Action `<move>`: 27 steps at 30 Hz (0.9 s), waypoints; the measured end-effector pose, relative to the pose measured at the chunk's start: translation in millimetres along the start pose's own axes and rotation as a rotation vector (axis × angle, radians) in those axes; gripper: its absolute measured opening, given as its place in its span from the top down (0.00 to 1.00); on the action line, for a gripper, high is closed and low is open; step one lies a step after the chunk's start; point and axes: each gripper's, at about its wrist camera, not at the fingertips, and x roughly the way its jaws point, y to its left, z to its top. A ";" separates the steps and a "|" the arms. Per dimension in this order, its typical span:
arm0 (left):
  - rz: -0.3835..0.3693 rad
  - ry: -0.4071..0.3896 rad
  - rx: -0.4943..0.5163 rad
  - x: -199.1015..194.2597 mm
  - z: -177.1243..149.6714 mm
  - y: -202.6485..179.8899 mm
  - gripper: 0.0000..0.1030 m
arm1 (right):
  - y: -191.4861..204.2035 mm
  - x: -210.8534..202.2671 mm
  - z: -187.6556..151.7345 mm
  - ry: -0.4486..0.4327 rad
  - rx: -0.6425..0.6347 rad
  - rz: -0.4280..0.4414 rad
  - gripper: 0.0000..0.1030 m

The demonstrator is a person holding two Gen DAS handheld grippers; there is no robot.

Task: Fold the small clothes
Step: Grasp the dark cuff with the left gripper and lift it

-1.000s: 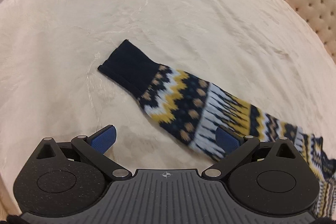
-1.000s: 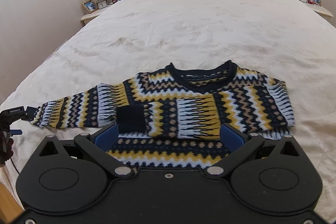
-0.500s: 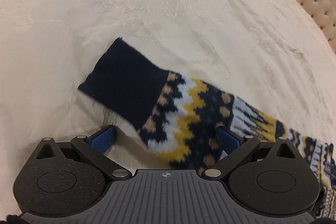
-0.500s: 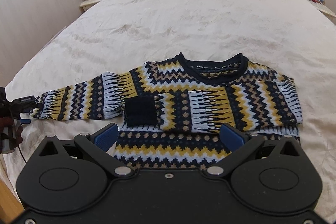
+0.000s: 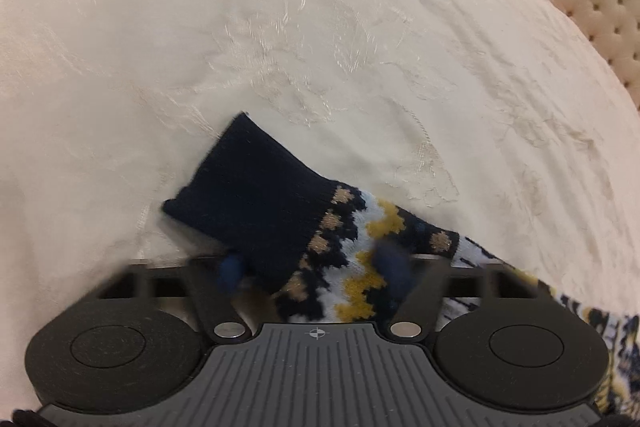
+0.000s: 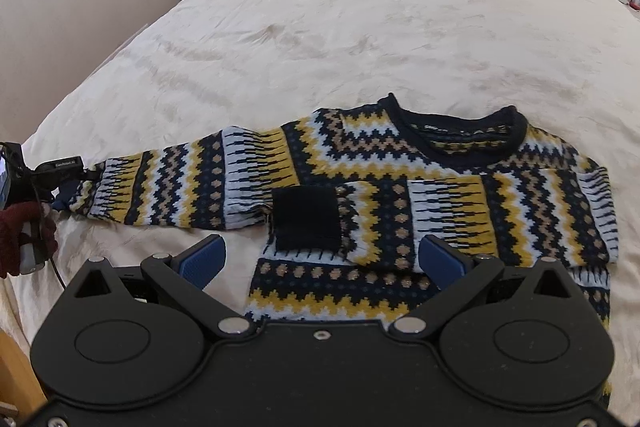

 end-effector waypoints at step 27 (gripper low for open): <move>-0.424 -0.268 0.242 -149.9 -17.7 -207.5 0.94 | -91.8 -26.9 -36.9 -0.032 0.082 0.127 0.01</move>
